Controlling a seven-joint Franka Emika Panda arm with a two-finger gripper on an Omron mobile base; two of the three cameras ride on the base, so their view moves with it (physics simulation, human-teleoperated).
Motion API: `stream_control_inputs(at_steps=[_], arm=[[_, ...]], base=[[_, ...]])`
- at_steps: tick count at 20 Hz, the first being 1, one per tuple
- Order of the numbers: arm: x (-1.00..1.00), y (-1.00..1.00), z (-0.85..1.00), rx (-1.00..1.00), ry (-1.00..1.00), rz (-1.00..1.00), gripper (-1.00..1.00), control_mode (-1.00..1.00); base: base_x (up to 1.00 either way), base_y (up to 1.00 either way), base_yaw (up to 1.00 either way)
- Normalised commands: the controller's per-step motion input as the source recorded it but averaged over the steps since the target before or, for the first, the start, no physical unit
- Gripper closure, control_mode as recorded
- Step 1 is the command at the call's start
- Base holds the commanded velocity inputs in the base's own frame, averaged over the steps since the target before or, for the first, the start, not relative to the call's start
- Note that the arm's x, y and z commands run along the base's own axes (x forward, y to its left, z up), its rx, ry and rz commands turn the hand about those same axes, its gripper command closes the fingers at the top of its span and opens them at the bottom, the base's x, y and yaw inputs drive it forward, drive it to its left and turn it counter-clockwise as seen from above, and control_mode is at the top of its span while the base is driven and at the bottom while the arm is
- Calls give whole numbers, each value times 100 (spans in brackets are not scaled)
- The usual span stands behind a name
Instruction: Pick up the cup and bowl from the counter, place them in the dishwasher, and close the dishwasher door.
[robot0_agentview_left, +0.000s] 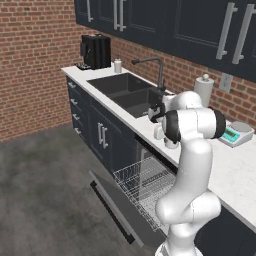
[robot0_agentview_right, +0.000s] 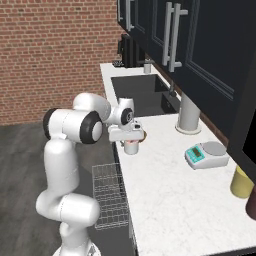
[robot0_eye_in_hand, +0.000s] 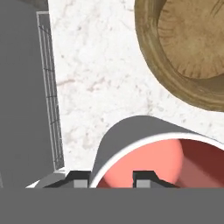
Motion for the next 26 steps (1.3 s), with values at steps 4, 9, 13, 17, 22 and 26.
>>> stream_control_inputs(at_steps=[4, 9, 13, 17, 22, 26], arm=[[-10, 0, -1, 0, -5, 5, 100, -100], [-49, 6, 0, 0, -12, 1, 100, -100], [-100, 26, 0, 0, -27, 0, 100, -100], [-100, 54, 0, 5, -21, 0, 100, -100], [-99, 86, 7, 1, -3, 0, 100, -100], [-35, 96, 2, 0, 10, -2, 100, -100]], base=[[0, 0, 0], [0, 0, 0], [0, 0, 0], [0, 0, 0], [0, 0, 0], [0, 0, 0]])
